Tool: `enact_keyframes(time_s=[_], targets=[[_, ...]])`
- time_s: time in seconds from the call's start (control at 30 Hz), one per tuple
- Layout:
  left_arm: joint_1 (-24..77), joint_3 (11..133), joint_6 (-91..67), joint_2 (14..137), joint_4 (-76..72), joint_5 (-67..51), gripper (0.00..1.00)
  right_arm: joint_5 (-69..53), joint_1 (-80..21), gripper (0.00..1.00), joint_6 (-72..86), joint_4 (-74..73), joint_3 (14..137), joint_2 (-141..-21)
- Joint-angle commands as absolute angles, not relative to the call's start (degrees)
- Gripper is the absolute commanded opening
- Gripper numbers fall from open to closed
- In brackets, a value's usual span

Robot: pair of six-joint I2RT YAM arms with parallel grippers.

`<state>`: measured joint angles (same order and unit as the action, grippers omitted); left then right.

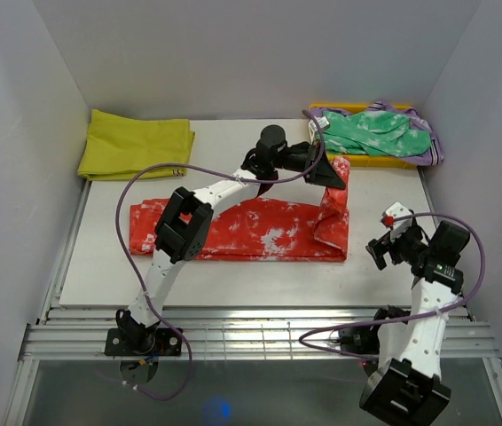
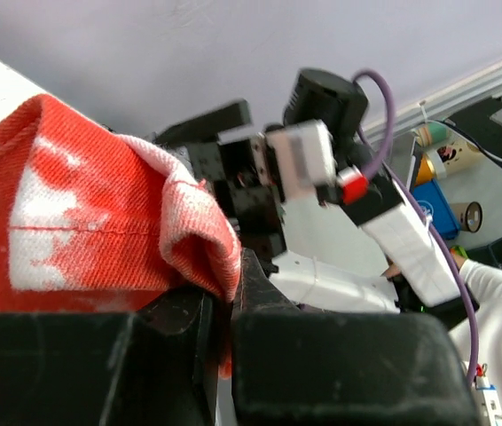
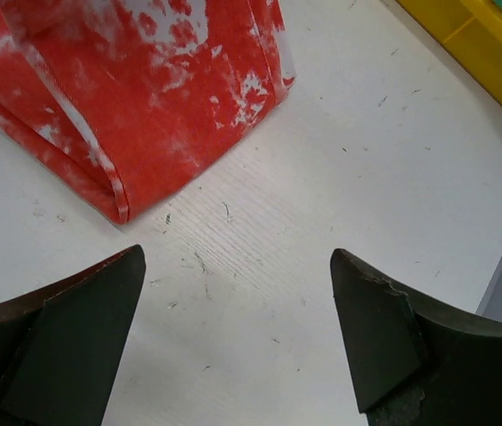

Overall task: Fold and stack the trousers
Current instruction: Fold the trousers

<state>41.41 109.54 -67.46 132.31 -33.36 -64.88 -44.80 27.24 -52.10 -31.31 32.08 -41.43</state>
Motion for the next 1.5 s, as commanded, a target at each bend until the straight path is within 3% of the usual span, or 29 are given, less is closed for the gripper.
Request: enact_keyframes(time_s=[0.0,0.3,0.5,0.77,1.03,1.2,1.37,1.47], targets=[[41.8,114.1,-69.8,133.8,-38.1,-62.5,0.00,-46.1,27.2,0.90,-57.7,-28.5,27.6,-36.8],[42.4,117.9,-73.2,133.9,-37.3,-57.2,0.00,-50.0,24.0,0.90,-48.1,-13.5,18.1,-36.4],[44.7,122.6,-75.6,133.7,-36.9,-54.4,0.00,-46.9,16.5,0.90,-43.2,1.7,8.9,-28.5],[45.4,121.7,-76.3,134.4,-36.7,-52.5,0.00,-27.6,3.6,0.90,-37.9,11.7,5.6,-25.0],[46.0,122.3,-77.0,135.9,-36.7,-51.2,0.00,-15.4,-3.7,0.90,-36.8,22.6,8.0,-40.8],[45.9,121.6,-76.8,135.3,-36.7,-51.5,0.00,-7.0,-6.5,0.90,-38.1,26.0,7.3,-42.6],[44.7,118.2,-76.9,133.7,-36.1,-51.9,0.00,2.5,-6.4,1.00,-40.9,19.9,7.3,-39.1],[43.9,113.2,-76.7,131.6,-36.0,-52.9,0.00,2.6,-6.4,0.85,-42.7,15.2,6.2,-34.5]])
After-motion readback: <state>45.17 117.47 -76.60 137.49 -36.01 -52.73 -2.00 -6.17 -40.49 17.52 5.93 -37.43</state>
